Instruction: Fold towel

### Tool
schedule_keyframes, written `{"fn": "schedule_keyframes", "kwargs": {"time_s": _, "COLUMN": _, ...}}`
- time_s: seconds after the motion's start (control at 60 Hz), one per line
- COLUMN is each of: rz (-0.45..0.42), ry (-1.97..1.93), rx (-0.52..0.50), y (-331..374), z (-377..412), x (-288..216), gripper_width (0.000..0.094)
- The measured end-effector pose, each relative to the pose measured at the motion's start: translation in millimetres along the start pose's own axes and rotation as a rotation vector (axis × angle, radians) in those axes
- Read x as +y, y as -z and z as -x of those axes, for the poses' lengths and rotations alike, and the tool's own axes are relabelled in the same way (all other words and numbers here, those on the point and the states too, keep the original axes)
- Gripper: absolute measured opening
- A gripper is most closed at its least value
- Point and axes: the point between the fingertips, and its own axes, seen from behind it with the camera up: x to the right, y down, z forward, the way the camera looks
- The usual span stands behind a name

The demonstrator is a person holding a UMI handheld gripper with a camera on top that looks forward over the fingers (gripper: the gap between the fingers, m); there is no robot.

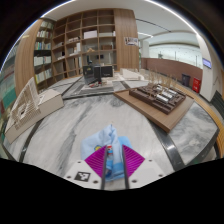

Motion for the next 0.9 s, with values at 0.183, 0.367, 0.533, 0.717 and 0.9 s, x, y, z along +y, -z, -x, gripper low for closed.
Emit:
{"fn": "schedule_keyframes", "kwargs": {"time_s": 0.183, "rz": 0.014, "ry": -0.007, "rx": -0.026, "y": 34.0, "z": -7.5, "x": -5.1, "gripper_width": 0.0821}}
{"fn": "schedule_keyframes", "kwargs": {"time_s": 0.367, "rz": -0.052, "ry": -0.019, "rx": -0.050, "y": 95.3, "z": -6.5, "x": -22.9, "gripper_width": 0.0834}}
{"fn": "schedule_keyframes", "kwargs": {"time_s": 0.533, "rz": -0.119, "ry": -0.018, "rx": -0.112, "y": 152.8, "z": 12.1, "x": -32.1, "gripper_width": 0.0830}}
{"fn": "schedule_keyframes", "kwargs": {"time_s": 0.717, "rz": -0.132, "ry": 0.008, "rx": -0.133, "y": 183.2, "z": 20.1, "x": -29.2, "gripper_width": 0.0831}}
{"fn": "schedule_keyframes", "kwargs": {"time_s": 0.9, "rz": -0.105, "ry": 0.012, "rx": -0.138, "y": 181.9, "z": 22.9, "x": -16.7, "gripper_width": 0.0830}}
